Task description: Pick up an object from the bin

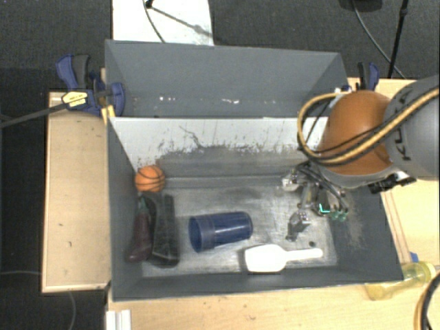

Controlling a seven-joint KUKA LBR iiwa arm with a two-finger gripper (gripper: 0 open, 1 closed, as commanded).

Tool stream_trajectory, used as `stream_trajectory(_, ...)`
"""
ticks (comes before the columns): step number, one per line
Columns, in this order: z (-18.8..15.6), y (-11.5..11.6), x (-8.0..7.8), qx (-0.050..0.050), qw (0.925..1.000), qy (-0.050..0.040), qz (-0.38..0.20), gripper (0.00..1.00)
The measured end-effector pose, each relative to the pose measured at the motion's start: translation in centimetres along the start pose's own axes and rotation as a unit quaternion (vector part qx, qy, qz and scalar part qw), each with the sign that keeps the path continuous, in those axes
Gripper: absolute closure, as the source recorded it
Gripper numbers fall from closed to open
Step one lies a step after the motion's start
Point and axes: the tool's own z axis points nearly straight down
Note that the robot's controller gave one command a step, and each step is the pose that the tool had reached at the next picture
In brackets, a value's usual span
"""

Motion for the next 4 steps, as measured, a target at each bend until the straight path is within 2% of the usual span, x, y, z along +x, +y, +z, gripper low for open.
stream_trajectory(1,-0.4,0.0,-0.2,0.0,1.0,-0.0039,0.0,0.0)
stream_trajectory(2,3.7,8.0,5.5,0.0,0.9934,-0.0029,-0.115,1.0)
stream_trajectory(3,3.7,8.0,5.5,0.0,0.9933,-0.0029,-0.116,0.0)
stream_trajectory(4,3.7,8.0,5.5,0.0,0.9933,-0.0029,-0.116,0.0)
